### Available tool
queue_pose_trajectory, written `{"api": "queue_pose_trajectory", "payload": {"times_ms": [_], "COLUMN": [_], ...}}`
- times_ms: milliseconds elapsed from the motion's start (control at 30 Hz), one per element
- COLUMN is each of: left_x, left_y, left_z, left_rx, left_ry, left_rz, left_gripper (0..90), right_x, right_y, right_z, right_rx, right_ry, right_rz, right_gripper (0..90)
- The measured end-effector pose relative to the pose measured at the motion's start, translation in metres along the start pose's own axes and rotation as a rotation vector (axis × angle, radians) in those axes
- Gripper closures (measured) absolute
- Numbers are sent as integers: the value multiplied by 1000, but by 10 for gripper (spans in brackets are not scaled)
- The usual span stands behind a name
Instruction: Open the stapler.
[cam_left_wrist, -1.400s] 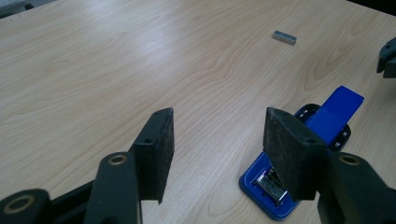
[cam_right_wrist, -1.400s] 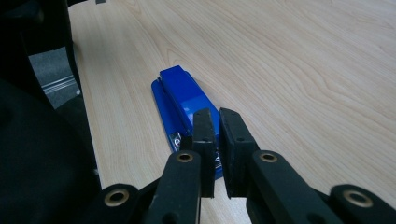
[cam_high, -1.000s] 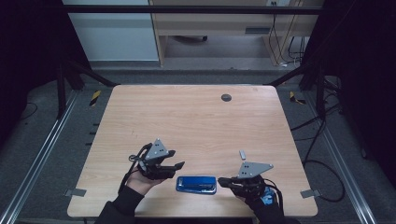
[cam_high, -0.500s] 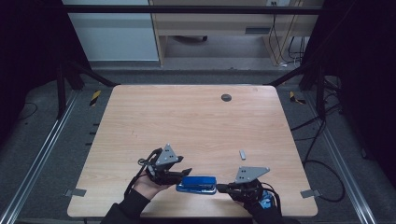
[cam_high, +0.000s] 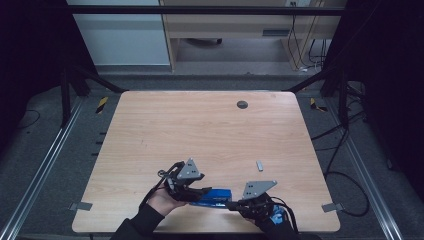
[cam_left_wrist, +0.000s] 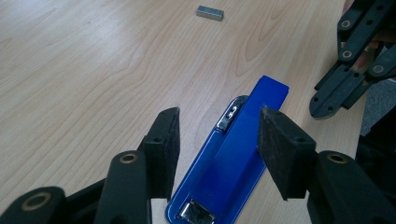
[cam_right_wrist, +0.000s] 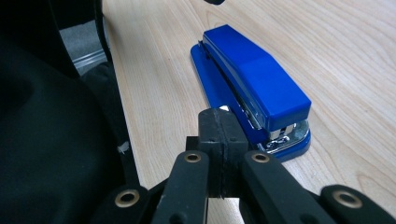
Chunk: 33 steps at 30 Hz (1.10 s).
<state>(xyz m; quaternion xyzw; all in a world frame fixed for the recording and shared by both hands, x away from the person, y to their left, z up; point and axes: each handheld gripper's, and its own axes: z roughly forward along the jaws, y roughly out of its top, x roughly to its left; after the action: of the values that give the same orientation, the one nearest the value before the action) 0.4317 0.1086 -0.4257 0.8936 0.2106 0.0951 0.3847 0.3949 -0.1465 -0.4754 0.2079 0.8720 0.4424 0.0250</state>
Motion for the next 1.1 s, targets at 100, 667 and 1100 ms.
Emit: {"api": "queue_pose_trajectory", "payload": {"times_ms": [100, 667, 1100], "left_x": [-2, -12, -13], "left_y": [2, 12, 18], "left_z": [3, 27, 44], "left_rx": [24, 128, 202], "left_ry": [-2, -50, -85], "left_rz": [24, 131, 194], "left_gripper": [496, 493, 510], "right_x": [-1, -6, -6], "right_y": [0, -1, -1], "right_z": [2, 9, 10], "right_rx": [13, 61, 66], "right_ry": [-6, -24, -30], "right_rz": [-1, 5, 3], "right_gripper": [900, 900, 900]}}
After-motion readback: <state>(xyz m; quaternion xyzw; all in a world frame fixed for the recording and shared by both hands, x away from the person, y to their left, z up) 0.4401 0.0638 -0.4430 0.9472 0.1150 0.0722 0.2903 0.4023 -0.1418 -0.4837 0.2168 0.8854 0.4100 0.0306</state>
